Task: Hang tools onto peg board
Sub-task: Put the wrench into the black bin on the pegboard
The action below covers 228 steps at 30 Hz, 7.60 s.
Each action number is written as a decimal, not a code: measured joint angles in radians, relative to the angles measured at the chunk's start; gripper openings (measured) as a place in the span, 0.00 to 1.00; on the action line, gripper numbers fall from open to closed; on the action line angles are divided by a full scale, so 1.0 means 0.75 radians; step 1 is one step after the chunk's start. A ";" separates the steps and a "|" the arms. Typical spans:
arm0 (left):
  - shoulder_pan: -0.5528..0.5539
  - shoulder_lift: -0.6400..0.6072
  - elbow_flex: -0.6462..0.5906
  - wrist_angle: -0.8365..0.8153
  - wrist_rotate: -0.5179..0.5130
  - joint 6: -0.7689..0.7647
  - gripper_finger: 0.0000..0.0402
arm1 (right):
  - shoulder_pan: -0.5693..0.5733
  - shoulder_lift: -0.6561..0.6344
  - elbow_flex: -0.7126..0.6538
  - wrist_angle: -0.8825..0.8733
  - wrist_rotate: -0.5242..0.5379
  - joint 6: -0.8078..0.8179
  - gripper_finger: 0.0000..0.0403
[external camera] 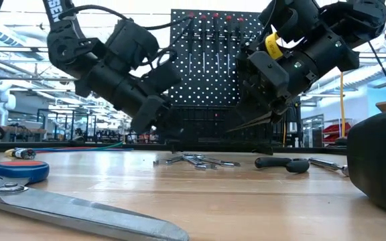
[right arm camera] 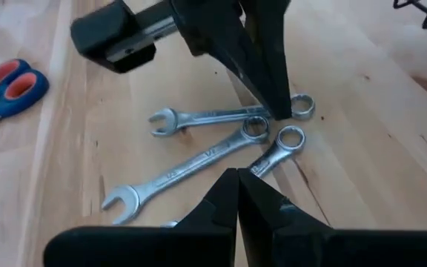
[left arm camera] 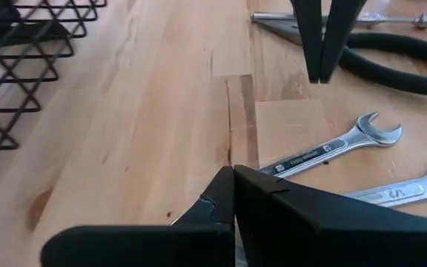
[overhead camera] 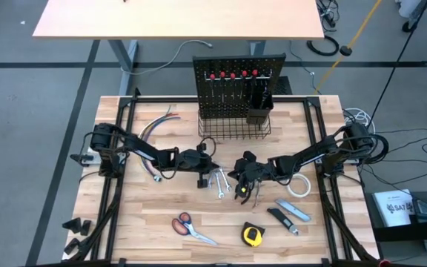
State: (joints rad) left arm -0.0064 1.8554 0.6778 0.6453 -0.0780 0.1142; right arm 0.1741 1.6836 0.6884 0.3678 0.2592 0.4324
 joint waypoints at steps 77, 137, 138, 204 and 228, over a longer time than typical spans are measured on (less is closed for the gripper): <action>-0.008 0.162 0.172 -0.226 -0.003 0.031 0.00 | 0.130 0.000 -0.007 -0.287 0.027 -0.822 0.39; 0.002 0.162 0.171 -0.227 0.093 -0.003 0.00 | 0.186 0.357 -0.004 0.481 0.123 -1.255 0.45; 0.002 0.162 0.171 -0.228 0.093 -0.003 0.00 | 0.186 0.357 -0.004 0.477 0.126 -1.260 0.45; -0.015 -0.266 0.026 -0.278 0.068 0.042 0.39 | 0.229 -0.579 0.059 -0.357 0.636 -0.543 0.00; -0.035 -0.269 -0.046 -0.115 0.063 0.030 0.39 | -0.363 -0.882 0.761 -1.321 0.586 -0.100 0.00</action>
State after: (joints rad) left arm -0.0326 1.6535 0.6434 0.5594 -0.0311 0.1364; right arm -0.0982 1.0218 1.2593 -0.6233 0.6988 0.3576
